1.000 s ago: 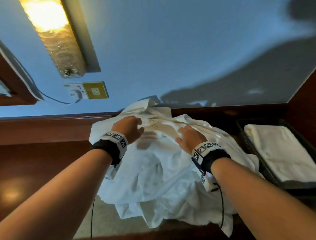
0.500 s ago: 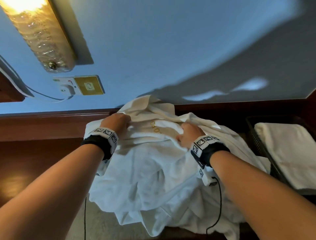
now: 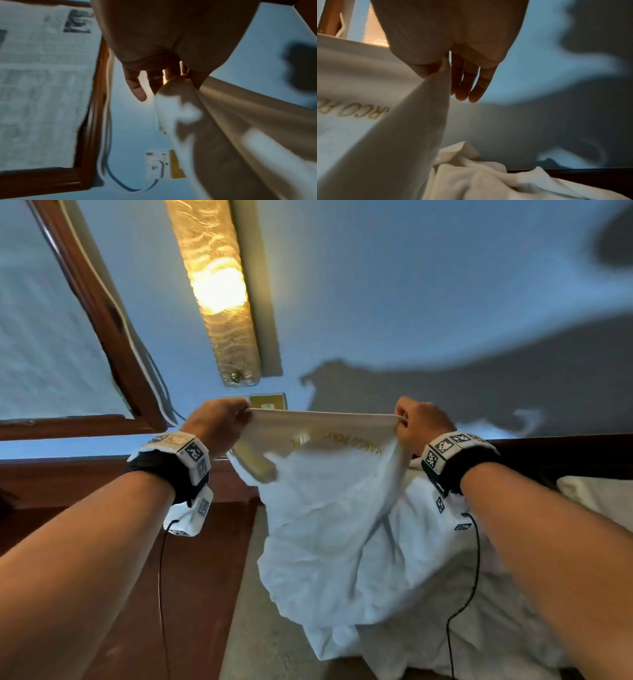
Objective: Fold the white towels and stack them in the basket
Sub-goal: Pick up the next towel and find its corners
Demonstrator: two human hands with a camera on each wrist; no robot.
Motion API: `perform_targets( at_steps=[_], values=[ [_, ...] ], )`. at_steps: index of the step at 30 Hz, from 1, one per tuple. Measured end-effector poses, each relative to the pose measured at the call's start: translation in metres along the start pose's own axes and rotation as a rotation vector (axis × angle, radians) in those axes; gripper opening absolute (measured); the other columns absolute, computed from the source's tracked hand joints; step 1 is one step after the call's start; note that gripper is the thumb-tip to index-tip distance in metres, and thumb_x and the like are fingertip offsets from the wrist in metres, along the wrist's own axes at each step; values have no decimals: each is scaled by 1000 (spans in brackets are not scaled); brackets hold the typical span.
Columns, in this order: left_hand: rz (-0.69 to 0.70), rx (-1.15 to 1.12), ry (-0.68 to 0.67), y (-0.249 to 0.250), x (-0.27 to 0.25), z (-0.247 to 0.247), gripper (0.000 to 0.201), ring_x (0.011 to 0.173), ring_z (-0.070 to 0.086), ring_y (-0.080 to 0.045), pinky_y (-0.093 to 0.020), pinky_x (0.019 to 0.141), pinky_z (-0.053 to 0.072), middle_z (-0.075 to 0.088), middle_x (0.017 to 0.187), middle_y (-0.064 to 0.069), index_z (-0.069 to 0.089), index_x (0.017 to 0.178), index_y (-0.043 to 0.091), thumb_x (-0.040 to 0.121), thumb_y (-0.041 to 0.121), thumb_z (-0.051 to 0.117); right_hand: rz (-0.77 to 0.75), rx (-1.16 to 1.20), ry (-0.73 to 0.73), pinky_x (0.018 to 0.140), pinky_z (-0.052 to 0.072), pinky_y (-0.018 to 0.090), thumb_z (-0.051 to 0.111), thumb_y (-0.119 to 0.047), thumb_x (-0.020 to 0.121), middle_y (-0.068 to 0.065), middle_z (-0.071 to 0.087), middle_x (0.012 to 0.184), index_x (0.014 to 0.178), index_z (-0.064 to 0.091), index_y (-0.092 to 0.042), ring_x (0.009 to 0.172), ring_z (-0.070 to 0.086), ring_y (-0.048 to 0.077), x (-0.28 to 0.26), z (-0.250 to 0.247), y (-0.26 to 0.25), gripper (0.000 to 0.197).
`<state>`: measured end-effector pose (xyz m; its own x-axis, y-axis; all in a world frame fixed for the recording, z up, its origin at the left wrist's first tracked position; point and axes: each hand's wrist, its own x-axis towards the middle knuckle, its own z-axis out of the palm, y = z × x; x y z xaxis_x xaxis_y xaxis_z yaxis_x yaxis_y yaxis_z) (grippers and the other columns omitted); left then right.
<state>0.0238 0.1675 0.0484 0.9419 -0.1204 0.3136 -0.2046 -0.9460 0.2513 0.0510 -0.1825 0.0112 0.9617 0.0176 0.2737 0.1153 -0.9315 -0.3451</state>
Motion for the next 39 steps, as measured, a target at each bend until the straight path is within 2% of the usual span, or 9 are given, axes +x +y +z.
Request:
perform_targets(
  at_steps=[11, 15, 18, 21, 23, 26, 31, 35, 39],
  values=[
    [-304, 97, -6, -167, -111, -115, 4, 94, 63, -36, -45, 87, 52, 69, 101, -11, 61, 89, 28, 93, 28, 58, -116, 292, 28, 82, 51, 35, 43, -28, 72, 5, 74, 98, 91, 72, -22, 97, 65, 29, -80, 4, -203, 35],
    [-30, -218, -219, -139, -131, -88, 68, 113, 56, -20, -40, 102, 44, 59, 118, 2, 57, 130, 31, 70, 44, 87, -308, 295, -31, 86, 50, 34, 49, -20, 82, 9, 71, 109, 104, 69, -23, 103, 64, 29, -113, 4, -287, 30],
    [72, -465, -252, -110, -145, -58, 51, 94, 63, -11, -31, 88, 49, 69, 105, 8, 64, 109, 35, 67, 58, 80, -427, 138, -58, 90, 46, 33, 52, -6, 89, 10, 68, 118, 115, 67, -17, 112, 60, 30, -126, 10, -324, 32],
    [92, -464, -81, -118, -149, -47, 36, 66, 53, -15, -30, 63, 38, 60, 67, 1, 67, 77, 12, 84, 47, 62, -463, 6, -104, 81, 45, 35, 53, -20, 91, 10, 69, 110, 109, 68, -18, 105, 60, 31, -136, 17, -331, 24],
    [109, -466, -79, -136, -151, -54, 29, 65, 49, -12, -28, 62, 35, 60, 67, -4, 70, 78, 7, 92, 30, 63, -477, -115, -157, 69, 38, 35, 44, -39, 92, 10, 68, 100, 100, 66, -19, 95, 60, 32, -144, 29, -323, 31],
    [133, -367, -175, -162, -156, -75, 18, 68, 52, -11, -29, 66, 41, 69, 78, -18, 75, 87, 6, 97, 14, 63, -459, -206, -170, 65, 34, 32, 47, -31, 97, 14, 68, 92, 94, 67, -19, 88, 62, 37, -152, 55, -304, 24],
    [61, -211, -169, -210, -162, -98, 27, 66, 53, -17, -32, 66, 41, 61, 66, -6, 68, 71, 11, 97, 10, 58, -341, -158, -115, 67, 41, 31, 56, -26, 93, 7, 71, 88, 89, 75, -25, 87, 65, 34, -147, 67, -272, 19],
    [-86, -209, -146, -243, -176, -106, 25, 80, 65, -27, -33, 70, 45, 69, 80, -12, 73, 86, 5, 100, 13, 55, -287, 24, 3, 70, 42, 33, 57, -23, 90, 2, 56, 83, 82, 72, -15, 86, 61, 31, -134, 64, -267, 19],
    [-128, -256, -176, -235, -186, -90, 21, 93, 69, -21, -32, 82, 51, 74, 97, 0, 74, 106, 16, 93, 30, 68, -211, 476, 179, 69, 39, 28, 59, -15, 91, 3, 65, 87, 87, 63, -19, 82, 59, 23, -125, 63, -330, 7]
  ],
)
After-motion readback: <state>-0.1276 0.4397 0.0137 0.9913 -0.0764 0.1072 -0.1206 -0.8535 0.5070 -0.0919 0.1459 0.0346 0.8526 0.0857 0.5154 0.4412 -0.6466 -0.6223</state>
